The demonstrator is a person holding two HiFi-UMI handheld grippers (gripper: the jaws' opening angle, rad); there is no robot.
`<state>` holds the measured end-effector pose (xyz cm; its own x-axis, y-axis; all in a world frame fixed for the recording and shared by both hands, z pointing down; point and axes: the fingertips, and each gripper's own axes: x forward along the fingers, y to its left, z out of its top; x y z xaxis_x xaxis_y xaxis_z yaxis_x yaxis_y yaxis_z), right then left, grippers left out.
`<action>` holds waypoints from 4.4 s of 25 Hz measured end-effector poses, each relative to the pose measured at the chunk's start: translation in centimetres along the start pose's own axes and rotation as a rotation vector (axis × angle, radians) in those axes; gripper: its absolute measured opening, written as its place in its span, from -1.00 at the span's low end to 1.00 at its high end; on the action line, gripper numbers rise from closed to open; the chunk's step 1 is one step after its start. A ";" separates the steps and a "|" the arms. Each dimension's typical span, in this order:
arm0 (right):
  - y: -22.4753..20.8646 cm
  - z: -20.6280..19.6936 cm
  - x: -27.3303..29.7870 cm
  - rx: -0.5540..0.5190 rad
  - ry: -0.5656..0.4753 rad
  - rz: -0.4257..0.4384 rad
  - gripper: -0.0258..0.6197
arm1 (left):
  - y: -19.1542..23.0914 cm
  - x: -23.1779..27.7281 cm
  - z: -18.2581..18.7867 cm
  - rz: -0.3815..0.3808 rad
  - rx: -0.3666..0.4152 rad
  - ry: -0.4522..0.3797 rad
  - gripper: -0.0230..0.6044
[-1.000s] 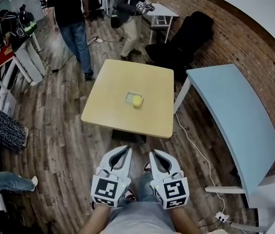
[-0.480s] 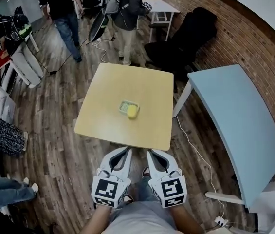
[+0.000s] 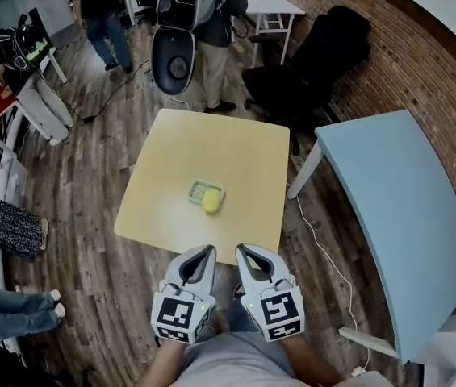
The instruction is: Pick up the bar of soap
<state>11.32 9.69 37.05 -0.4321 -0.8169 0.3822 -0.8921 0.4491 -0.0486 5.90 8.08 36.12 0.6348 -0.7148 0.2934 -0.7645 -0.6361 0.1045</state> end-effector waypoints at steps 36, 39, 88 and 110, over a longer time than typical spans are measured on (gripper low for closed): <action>-5.6 -2.8 14.9 -0.004 0.148 0.073 -0.91 | 9.8 10.9 -9.3 0.067 -0.383 0.171 -0.91; -5.8 -3.8 16.9 -0.002 0.182 0.074 -0.91 | 10.2 12.1 -11.2 0.034 -0.466 0.207 -0.91; -8.2 -15.1 31.3 -0.031 0.573 0.055 -0.91 | 20.2 17.1 -20.8 -0.059 -1.046 0.233 -0.50; -8.2 -15.3 32.4 0.033 0.578 0.040 -0.92 | 21.9 19.1 -20.6 -0.116 -0.960 0.306 -0.41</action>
<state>6.68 -14.96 64.00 -0.3314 -0.4653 0.8208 -0.8845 0.4560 -0.0986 -1.00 -13.47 63.54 0.7578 -0.4724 0.4501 -0.5527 -0.0981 0.8276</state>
